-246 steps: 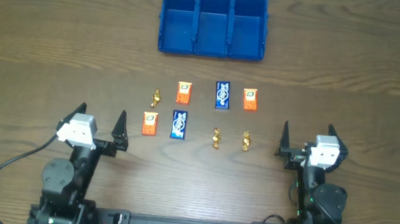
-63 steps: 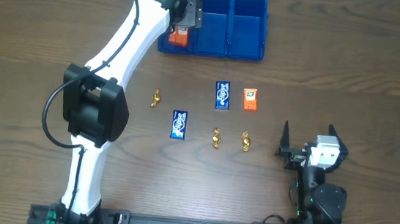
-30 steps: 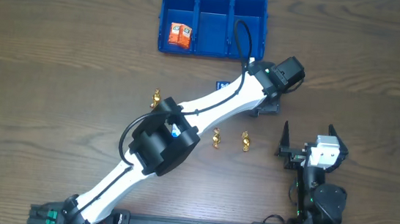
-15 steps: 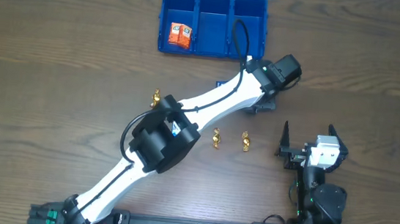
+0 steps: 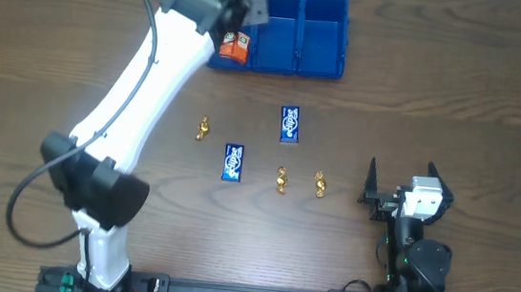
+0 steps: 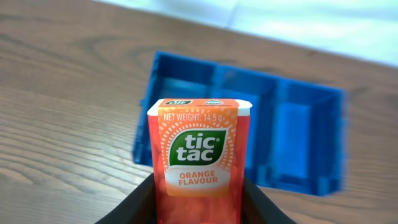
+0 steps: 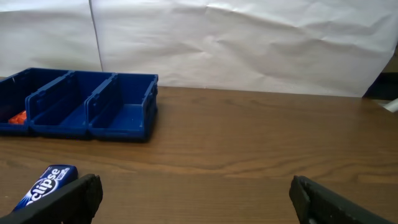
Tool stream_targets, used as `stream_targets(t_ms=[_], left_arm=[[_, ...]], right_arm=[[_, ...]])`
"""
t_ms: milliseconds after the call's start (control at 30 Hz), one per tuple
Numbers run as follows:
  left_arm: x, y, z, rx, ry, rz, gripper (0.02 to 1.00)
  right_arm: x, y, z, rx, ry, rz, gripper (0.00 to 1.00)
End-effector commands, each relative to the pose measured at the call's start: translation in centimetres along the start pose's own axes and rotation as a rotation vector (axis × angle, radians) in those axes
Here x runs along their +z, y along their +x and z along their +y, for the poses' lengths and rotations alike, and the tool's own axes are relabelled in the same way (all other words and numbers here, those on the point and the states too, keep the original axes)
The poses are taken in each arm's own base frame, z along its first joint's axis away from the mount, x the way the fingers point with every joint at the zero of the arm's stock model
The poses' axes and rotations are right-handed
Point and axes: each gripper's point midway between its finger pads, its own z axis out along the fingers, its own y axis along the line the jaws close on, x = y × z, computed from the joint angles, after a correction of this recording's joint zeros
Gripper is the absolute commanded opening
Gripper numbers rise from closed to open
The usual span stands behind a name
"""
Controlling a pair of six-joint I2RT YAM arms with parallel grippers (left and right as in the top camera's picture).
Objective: Sort Candies Into Trays
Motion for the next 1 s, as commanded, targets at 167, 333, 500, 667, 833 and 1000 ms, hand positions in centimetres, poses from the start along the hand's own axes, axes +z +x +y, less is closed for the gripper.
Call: stream_targets(t_ms=[167,333,500,667,833,1000], left_arm=[[11.0,4.4,2.9,0.116,-0.008,0.232,0.375],[13.1,5.5,2.4,0.114,0.008,0.258,0.417],[13.5,5.3,3.0,0.105,0.0,0.255,0.68],[6.9,0.1,2.8,0.081,0.029,0.093,0.95],[-6.7,-5.3,5.2,0.068,0.075,-0.245,1.0],[-16.1,-2.4,11.4,0.031,0.125,-0.527,0.996]], right_arm=[[0.0,0.0,0.0,-0.015,0.003,0.0,0.998],[0.0,0.0,0.0,-0.015,0.003,-0.001,0.998],[0.0,0.0,0.0,-0.015,0.003,0.0,0.998],[0.0,0.0,0.0,-0.015,0.003,0.0,0.998],[0.0,0.0,0.0,-0.015,0.003,0.0,0.998],[0.0,0.0,0.0,-0.015,0.003,0.0,0.998]])
